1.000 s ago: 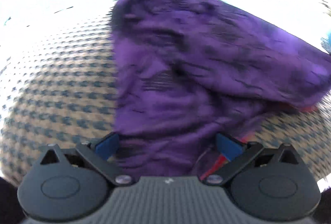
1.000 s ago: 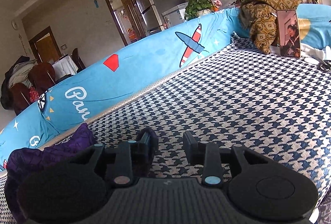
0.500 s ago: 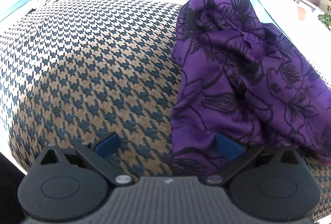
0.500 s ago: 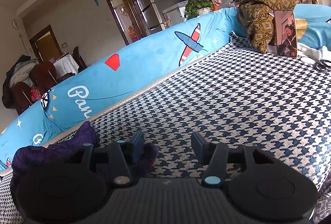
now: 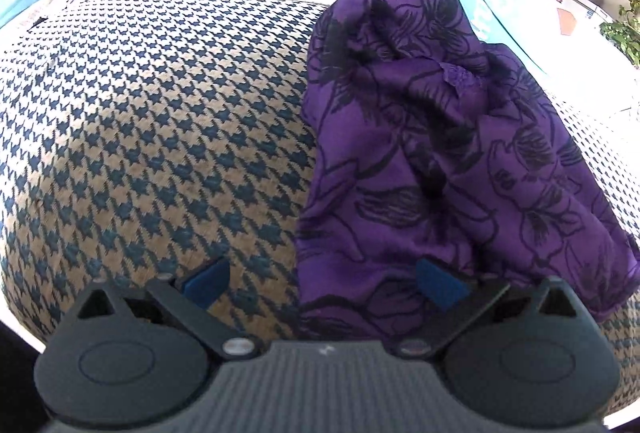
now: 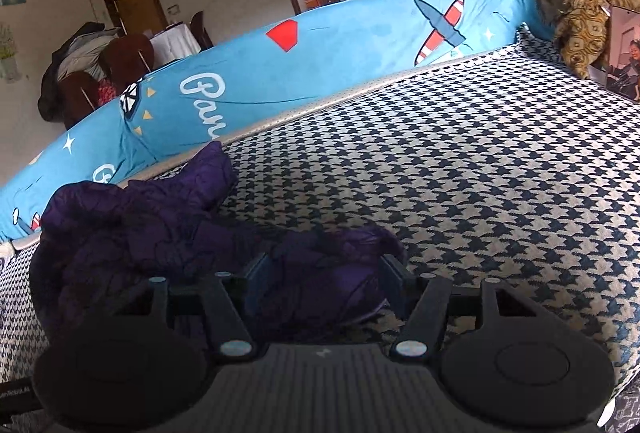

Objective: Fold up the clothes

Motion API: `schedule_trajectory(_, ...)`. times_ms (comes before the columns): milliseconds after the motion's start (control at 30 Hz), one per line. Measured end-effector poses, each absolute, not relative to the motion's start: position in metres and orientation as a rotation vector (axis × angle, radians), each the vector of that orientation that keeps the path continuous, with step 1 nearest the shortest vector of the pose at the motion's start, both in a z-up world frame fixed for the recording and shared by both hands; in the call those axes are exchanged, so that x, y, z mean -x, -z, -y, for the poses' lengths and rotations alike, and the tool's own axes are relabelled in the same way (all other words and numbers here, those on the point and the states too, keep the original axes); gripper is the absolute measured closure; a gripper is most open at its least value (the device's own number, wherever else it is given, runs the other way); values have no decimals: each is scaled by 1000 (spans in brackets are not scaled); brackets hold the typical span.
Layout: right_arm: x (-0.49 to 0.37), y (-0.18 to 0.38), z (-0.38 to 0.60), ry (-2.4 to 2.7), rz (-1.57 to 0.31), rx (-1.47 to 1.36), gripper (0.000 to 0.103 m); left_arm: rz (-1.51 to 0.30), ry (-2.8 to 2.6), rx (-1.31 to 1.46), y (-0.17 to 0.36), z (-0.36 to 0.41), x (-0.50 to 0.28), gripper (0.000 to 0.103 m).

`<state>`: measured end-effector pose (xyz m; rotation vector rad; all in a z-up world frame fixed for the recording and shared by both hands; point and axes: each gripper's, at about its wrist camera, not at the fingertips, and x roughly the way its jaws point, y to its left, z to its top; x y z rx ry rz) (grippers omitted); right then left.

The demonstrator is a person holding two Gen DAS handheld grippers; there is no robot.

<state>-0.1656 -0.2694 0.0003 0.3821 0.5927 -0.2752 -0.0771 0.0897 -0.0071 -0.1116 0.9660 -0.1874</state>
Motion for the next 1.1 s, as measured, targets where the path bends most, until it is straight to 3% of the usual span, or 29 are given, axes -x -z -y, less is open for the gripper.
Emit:
schedule_trajectory(267, 144, -1, 247, 155, -637, -374, 42, -932, 210, 86, -12, -81, 50, 0)
schedule_trajectory(400, 131, -6, 240, 86, -644, -380, 37, -895, 223, 39, -29, -76, 32, 0)
schedule_trajectory(733, 84, -23, 225, -73, -650, -241, 36, -843, 245, -5, -55, -62, -23, 0)
schedule_trajectory(1100, 26, -33, 222, -154, -602, -278, 36, -824, 343, 21, -59, -48, -68, 0)
